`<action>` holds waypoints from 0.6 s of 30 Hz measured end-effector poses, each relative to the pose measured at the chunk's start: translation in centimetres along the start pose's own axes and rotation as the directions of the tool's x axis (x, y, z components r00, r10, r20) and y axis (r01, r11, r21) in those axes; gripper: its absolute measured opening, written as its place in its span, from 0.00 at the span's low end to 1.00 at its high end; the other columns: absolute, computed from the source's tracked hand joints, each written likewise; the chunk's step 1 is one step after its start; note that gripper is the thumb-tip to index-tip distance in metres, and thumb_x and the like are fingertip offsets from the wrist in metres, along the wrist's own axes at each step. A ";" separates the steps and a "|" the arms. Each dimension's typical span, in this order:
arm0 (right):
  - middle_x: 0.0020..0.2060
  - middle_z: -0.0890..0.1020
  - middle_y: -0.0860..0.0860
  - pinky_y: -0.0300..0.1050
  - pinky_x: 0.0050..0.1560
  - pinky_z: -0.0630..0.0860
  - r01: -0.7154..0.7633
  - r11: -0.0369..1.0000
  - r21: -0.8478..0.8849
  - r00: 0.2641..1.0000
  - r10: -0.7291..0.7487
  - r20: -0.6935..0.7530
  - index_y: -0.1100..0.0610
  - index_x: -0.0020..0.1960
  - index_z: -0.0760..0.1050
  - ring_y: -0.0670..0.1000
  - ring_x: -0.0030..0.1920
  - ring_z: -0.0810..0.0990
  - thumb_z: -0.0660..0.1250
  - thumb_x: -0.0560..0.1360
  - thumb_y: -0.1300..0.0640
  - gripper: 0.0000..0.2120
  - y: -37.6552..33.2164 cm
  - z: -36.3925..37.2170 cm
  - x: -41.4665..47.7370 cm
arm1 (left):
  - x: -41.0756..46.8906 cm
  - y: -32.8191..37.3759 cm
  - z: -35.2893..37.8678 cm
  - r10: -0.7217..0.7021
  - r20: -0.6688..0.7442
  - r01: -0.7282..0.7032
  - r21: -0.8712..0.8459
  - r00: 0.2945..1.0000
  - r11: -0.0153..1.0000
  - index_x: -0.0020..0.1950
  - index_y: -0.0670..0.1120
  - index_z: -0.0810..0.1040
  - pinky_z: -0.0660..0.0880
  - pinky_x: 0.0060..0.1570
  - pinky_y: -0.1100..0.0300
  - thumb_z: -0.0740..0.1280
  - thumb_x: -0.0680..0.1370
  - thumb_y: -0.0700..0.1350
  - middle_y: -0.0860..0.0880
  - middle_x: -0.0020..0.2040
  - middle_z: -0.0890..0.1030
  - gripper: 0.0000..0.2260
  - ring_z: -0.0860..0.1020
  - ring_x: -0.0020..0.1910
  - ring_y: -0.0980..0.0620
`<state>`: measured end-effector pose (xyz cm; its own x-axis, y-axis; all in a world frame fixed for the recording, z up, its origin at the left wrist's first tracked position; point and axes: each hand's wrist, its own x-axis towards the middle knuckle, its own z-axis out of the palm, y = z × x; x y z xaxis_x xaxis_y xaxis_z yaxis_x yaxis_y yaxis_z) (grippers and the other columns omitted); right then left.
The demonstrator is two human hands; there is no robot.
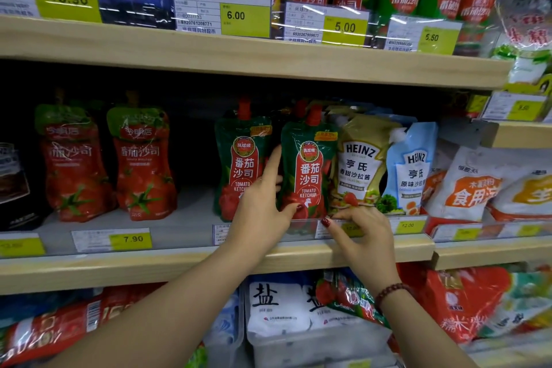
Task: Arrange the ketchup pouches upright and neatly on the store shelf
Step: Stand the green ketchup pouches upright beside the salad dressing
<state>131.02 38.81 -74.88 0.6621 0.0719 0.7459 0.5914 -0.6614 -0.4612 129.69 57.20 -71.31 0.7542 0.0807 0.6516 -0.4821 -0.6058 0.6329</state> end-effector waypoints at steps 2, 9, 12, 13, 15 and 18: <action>0.35 0.77 0.40 0.46 0.48 0.69 -0.006 1.000 -0.002 1.000 0.006 -0.001 0.49 0.39 0.77 0.45 0.42 0.74 0.72 0.68 0.51 0.04 -0.1 0.0 -0.1 | -0.2 0.1 -0.5 0.109 0.017 -0.111 0.151 0.994 0.982 0.71 0.71 0.43 0.78 0.50 0.57 0.75 0.69 0.44 0.48 0.56 0.78 0.48 0.78 0.51 0.53; 0.35 0.77 0.42 0.47 0.47 0.69 0.002 1.000 -0.006 1.000 -0.002 -0.011 0.50 0.39 0.78 0.46 0.42 0.74 0.73 0.69 0.53 0.04 -0.1 0.0 -0.2 | 0.8 0.8 -0.9 0.120 0.146 -0.162 0.330 0.982 0.930 0.72 0.67 0.48 0.73 0.40 0.63 0.73 0.71 0.45 0.54 0.44 0.70 0.43 0.71 0.38 0.56; 0.35 0.78 0.43 0.46 0.48 0.69 0.004 1.000 -0.004 1.000 -0.004 -0.011 0.51 0.39 0.78 0.46 0.41 0.74 0.73 0.69 0.53 0.04 -0.1 0.0 -0.2 | 1.4 0.8 -0.6 0.072 0.158 -0.123 0.344 0.985 0.931 0.72 0.66 0.50 0.77 0.44 0.57 0.73 0.71 0.42 0.50 0.45 0.73 0.42 0.75 0.41 0.52; 0.35 0.78 0.43 0.46 0.48 0.69 0.005 1.000 0.001 1.000 -0.005 -0.012 0.51 0.39 0.78 0.46 0.41 0.74 0.73 0.69 0.53 0.04 -0.1 0.0 -0.2 | 1.6 0.8 -0.4 0.063 0.156 -0.116 0.356 0.986 0.927 0.73 0.66 0.50 0.77 0.44 0.56 0.73 0.71 0.42 0.50 0.46 0.73 0.42 0.75 0.42 0.51; 0.35 0.78 0.42 0.45 0.48 0.69 0.006 1.000 0.013 1.000 -0.006 -0.016 0.50 0.39 0.77 0.45 0.42 0.74 0.72 0.69 0.52 0.04 -0.2 0.0 -0.2 | 1.9 0.8 -0.1 0.047 0.148 -0.101 0.381 0.988 0.919 0.73 0.65 0.50 0.76 0.44 0.56 0.72 0.72 0.41 0.48 0.47 0.74 0.41 0.76 0.44 0.49; 0.35 0.78 0.42 0.45 0.48 0.69 0.005 1.000 0.018 1.000 -0.005 -0.006 0.51 0.38 0.78 0.45 0.42 0.74 0.71 0.69 0.51 0.04 -0.2 -0.1 -0.2 | 2.4 0.7 0.2 0.034 0.137 -0.090 0.423 0.990 0.902 0.73 0.63 0.50 0.76 0.44 0.54 0.72 0.72 0.41 0.46 0.48 0.76 0.41 0.77 0.45 0.47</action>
<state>130.70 38.88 -74.90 0.6562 0.0703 0.7513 0.6029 -0.6476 -0.4660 131.23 56.76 -69.38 0.7915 -0.0496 0.6092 -0.3139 -0.8882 0.3355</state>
